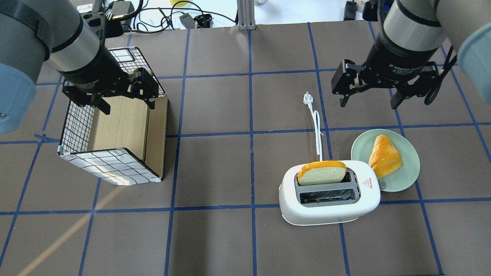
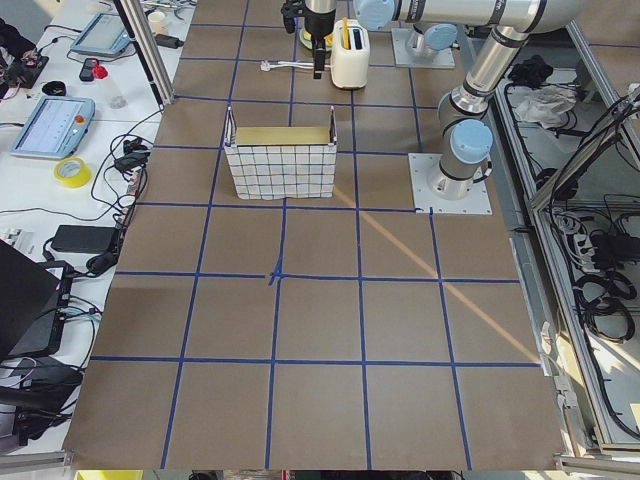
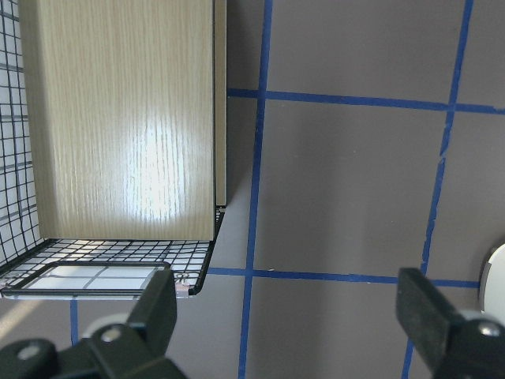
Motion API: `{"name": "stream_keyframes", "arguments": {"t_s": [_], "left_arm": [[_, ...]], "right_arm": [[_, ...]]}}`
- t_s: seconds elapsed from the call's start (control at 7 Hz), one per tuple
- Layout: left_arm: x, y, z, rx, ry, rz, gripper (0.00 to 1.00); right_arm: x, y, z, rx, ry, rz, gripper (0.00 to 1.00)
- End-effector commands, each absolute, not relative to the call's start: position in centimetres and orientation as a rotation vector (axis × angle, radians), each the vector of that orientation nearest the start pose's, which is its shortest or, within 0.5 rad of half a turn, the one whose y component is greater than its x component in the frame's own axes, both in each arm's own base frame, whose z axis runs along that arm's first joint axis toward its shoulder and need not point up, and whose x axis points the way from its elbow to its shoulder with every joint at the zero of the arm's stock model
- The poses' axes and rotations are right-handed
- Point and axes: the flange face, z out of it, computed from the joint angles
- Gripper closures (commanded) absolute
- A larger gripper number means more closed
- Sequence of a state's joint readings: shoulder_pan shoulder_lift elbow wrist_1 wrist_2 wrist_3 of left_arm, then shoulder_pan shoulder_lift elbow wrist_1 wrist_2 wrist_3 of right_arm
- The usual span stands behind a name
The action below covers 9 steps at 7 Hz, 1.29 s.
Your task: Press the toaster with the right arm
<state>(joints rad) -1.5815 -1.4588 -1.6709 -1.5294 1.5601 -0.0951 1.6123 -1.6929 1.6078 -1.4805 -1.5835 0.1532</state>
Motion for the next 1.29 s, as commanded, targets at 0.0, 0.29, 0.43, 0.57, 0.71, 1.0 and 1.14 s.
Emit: {"name": "stream_keyframes", "arguments": {"t_s": [0.0, 0.29, 0.43, 0.57, 0.71, 1.0, 1.14], "left_arm": [[-13.9, -44.8, 49.5, -0.133, 3.151, -0.081, 0.0], [-13.9, -44.8, 49.6, -0.133, 3.151, -0.084, 0.0], [-13.9, -44.8, 49.6, -0.133, 3.151, -0.084, 0.0], [-13.9, -44.8, 49.5, -0.133, 3.151, -0.081, 0.0], [-13.9, -44.8, 49.5, -0.133, 3.151, -0.081, 0.0], [-13.9, -44.8, 49.6, -0.133, 3.151, -0.084, 0.0], [-13.9, -44.8, 49.5, -0.133, 3.153, -0.081, 0.0]], "right_arm": [[14.6, -43.7, 51.6, 0.199, 3.157, 0.006, 0.0], [13.0, -44.4, 51.4, 0.138, 3.142, 0.014, 0.0], [11.4, -44.8, 51.2, 0.121, 3.141, 0.026, 0.0], [10.4, -45.0, 51.0, 0.082, 3.116, 0.039, 0.12], [8.8, -45.3, 50.6, 0.037, 3.102, 0.056, 0.33], [4.8, -45.1, 49.6, -0.02, 3.033, 0.167, 0.79], [2.3, -45.0, 49.3, -0.038, 2.949, 0.179, 0.95]]}}
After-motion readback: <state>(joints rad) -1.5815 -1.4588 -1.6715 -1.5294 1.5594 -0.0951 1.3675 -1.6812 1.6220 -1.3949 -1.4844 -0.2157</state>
